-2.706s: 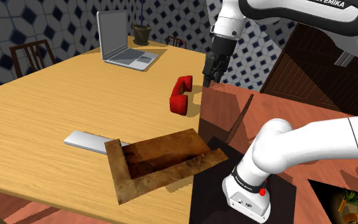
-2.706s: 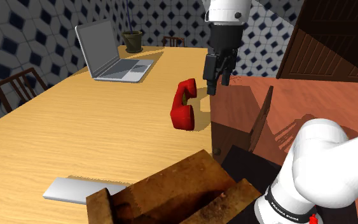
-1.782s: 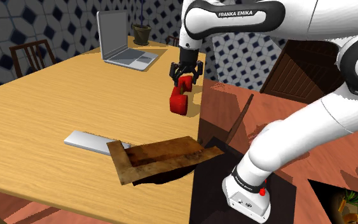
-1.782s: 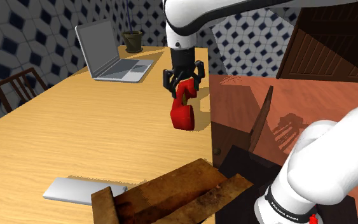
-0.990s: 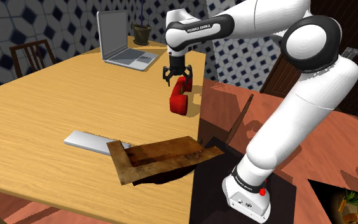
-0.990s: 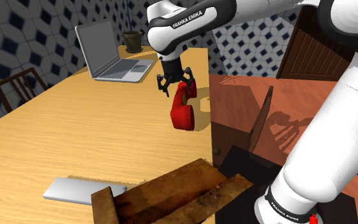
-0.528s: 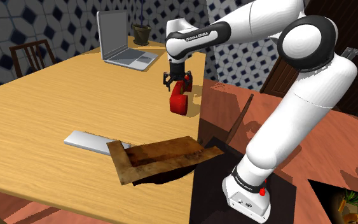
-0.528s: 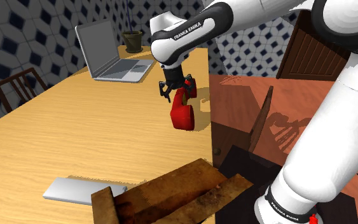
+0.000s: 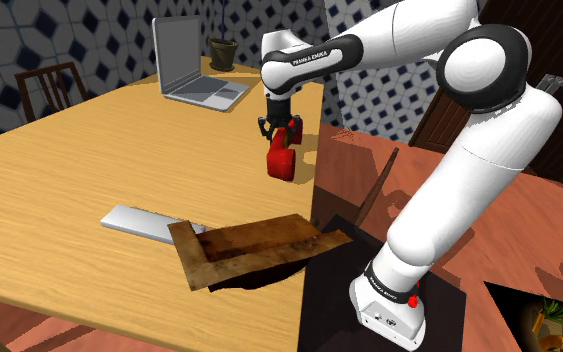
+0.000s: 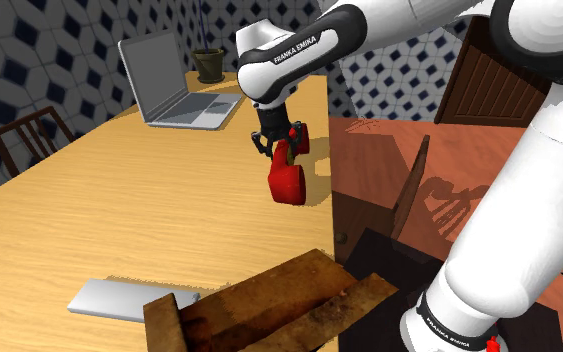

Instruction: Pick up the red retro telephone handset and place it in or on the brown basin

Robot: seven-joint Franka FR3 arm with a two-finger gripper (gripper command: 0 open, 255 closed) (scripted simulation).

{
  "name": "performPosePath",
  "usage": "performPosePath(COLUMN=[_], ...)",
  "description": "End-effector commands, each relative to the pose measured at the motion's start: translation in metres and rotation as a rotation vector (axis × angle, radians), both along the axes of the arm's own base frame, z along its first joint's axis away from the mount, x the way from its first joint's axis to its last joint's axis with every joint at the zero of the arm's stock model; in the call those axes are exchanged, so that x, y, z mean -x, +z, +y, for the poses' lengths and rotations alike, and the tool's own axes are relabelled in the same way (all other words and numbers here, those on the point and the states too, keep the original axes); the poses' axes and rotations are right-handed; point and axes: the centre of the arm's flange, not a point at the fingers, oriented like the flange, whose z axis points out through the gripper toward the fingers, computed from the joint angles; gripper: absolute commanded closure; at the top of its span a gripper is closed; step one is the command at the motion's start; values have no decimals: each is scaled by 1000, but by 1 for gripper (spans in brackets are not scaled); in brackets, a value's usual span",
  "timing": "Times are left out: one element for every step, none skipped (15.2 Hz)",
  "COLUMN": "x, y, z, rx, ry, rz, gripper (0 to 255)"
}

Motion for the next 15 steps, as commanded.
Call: performPosePath(x=[0,0,0,0,0,0,0,0,0,0,0,0,0,0,0], y=[0,0,0,0,0,0,0,0,5,11,16,21,26,32,37], z=[0,0,0,0,0,0,0,0,0,0,0,0,0,0,0], rx=[0,0,0,0,0,0,0,0,0,0,0,0,0,0,0], ry=[0,0,0,0,0,0,0,0,0,0,0,0,0,0,0], rz=[0,0,0,0,0,0,0,0,0,0,0,0,0,0,0], gripper=[255,255,255,255,255,255,255,255,255,255,255,255,255,255,255])
